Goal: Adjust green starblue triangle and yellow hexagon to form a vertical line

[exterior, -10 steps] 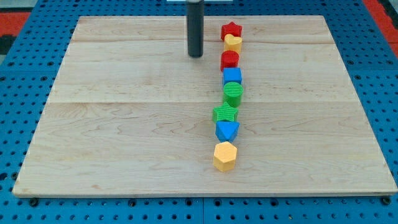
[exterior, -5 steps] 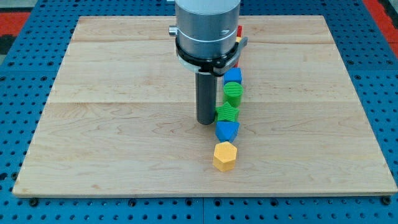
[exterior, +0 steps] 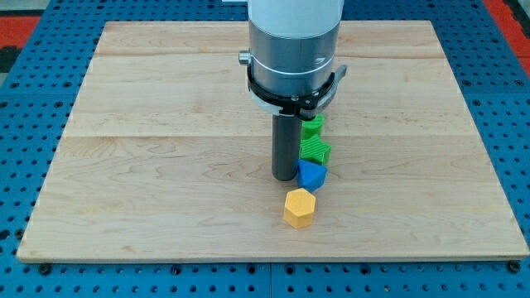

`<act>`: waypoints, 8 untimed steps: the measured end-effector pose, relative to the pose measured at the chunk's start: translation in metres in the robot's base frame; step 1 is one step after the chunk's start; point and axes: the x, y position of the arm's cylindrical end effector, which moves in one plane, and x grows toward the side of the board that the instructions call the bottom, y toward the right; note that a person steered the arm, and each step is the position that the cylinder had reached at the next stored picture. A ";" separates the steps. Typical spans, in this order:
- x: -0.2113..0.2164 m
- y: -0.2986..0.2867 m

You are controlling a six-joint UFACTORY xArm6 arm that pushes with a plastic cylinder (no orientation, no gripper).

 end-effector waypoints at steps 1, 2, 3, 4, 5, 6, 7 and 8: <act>0.006 -0.001; 0.020 0.004; 0.020 0.007; 0.020 0.012; 0.018 0.006; 0.011 -0.062; 0.043 -0.057; 0.047 -0.031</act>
